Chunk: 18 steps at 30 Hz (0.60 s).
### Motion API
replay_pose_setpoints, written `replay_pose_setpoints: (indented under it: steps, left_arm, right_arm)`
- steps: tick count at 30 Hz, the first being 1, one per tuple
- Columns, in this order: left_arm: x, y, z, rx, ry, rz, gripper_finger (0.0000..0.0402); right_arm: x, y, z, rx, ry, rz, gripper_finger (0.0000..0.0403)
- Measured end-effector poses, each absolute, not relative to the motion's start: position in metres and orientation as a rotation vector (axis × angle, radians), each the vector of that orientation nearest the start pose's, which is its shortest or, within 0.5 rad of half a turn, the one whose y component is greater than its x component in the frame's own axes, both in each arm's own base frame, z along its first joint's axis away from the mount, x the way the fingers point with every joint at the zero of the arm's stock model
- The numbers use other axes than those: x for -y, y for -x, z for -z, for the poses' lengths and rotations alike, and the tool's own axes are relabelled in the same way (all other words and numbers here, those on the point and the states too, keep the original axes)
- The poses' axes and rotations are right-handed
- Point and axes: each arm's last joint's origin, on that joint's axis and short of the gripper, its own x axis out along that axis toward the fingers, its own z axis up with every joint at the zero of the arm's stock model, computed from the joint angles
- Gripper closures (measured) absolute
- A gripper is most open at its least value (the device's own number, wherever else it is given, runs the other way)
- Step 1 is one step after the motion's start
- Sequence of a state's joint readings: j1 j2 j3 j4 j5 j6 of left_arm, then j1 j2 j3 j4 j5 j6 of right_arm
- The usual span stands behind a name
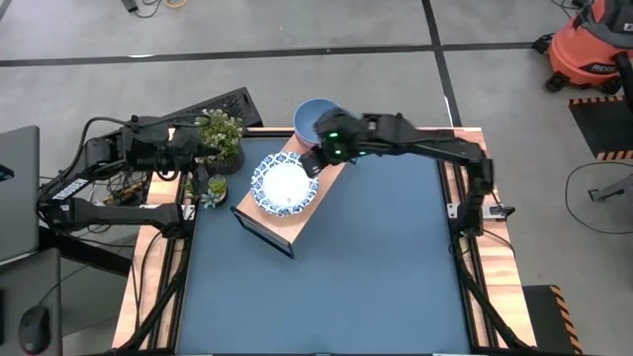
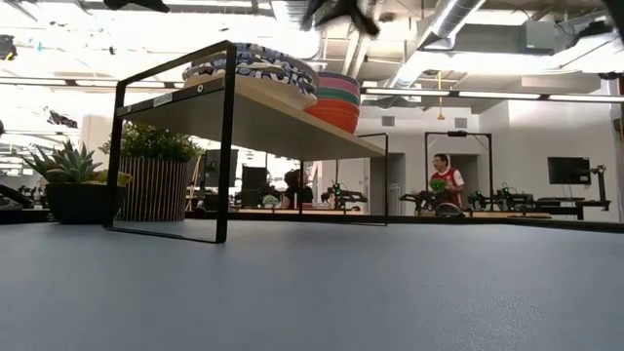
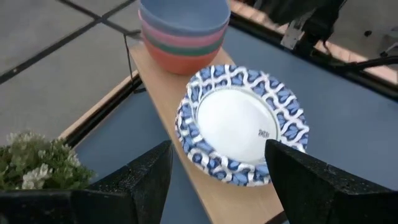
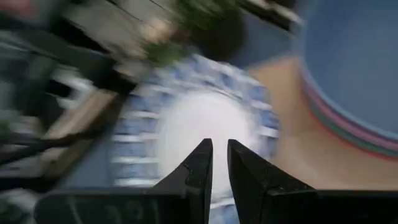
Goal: Place and stack bowls onto a shelf
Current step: Return to Home Position
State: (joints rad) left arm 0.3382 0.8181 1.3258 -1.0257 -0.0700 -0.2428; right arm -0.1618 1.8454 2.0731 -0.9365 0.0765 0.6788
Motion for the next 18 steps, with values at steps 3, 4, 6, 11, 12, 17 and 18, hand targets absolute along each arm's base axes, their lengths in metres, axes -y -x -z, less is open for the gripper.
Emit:
replay_pose_setpoints:
  steps: [3,4,6,11,12,17,18]
  left_arm:
    - [-0.038,-0.103,-0.425,-0.408,0.295,-0.454,0.0159]
    - [-0.038,-0.103,-0.428,-0.368,0.305,-0.453,0.0159]
    - [-0.038,-0.102,-0.434,-0.291,0.333,-0.454,0.0159]
    - [-0.039,-0.099,-0.442,-0.194,0.368,-0.501,0.0159]
    - [-0.039,-0.099,-0.442,-0.190,0.386,-0.509,0.0159]
    - [-0.041,-0.104,-0.443,-0.154,0.443,-0.534,0.0159]
    - [-0.041,-0.104,-0.445,-0.139,0.392,-0.529,0.0159]
  right_arm:
    - [0.051,-0.361,-0.440,-0.511,-0.659,0.404,0.0329]
    - [0.048,-0.353,-0.451,-0.475,-0.643,0.379,0.0329]
    - [0.041,-0.335,-0.467,-0.438,-0.607,0.344,0.0329]
    - [0.024,-0.279,-0.506,-0.365,-0.428,0.235,0.0329]
    - [0.022,-0.268,-0.513,-0.342,-0.438,0.225,0.0329]
    - [0.008,-0.221,-0.537,-0.261,-0.244,0.140,0.0329]
    - [0.006,-0.212,-0.542,-0.240,-0.203,0.123,0.0329]
